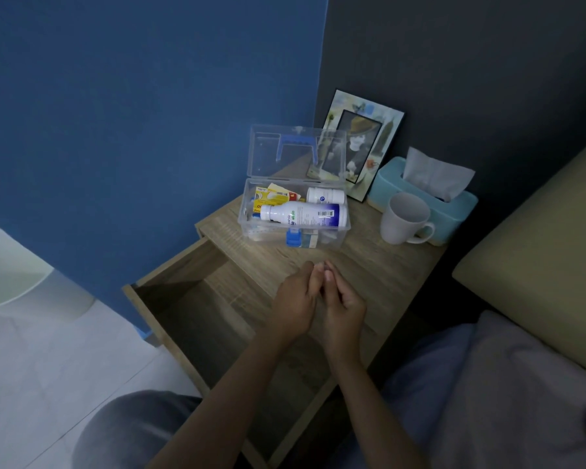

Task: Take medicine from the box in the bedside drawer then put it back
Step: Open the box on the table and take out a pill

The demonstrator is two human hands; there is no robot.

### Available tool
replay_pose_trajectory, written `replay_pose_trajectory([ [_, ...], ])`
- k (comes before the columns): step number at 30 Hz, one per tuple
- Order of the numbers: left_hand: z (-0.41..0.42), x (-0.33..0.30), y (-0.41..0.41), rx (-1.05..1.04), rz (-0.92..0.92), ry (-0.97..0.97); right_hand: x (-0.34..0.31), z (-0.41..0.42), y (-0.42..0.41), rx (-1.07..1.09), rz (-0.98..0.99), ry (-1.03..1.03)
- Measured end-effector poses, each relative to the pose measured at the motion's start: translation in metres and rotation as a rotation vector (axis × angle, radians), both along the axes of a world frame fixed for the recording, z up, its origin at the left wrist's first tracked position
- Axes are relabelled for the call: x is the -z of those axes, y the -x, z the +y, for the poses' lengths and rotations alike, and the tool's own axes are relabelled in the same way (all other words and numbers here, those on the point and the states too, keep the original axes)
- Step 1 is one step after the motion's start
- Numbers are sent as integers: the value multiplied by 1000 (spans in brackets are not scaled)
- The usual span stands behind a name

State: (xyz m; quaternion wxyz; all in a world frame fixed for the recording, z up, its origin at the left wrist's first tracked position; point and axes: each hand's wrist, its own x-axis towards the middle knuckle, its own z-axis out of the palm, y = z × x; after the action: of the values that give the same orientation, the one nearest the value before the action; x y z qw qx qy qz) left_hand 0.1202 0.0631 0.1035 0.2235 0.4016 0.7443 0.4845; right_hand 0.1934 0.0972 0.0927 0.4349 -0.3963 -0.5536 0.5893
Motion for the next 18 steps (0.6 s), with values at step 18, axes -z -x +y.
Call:
replay_pose_trajectory([
  [18, 6, 3, 5, -74, -6, -1, -3, -10, 4, -54, -68, -107],
])
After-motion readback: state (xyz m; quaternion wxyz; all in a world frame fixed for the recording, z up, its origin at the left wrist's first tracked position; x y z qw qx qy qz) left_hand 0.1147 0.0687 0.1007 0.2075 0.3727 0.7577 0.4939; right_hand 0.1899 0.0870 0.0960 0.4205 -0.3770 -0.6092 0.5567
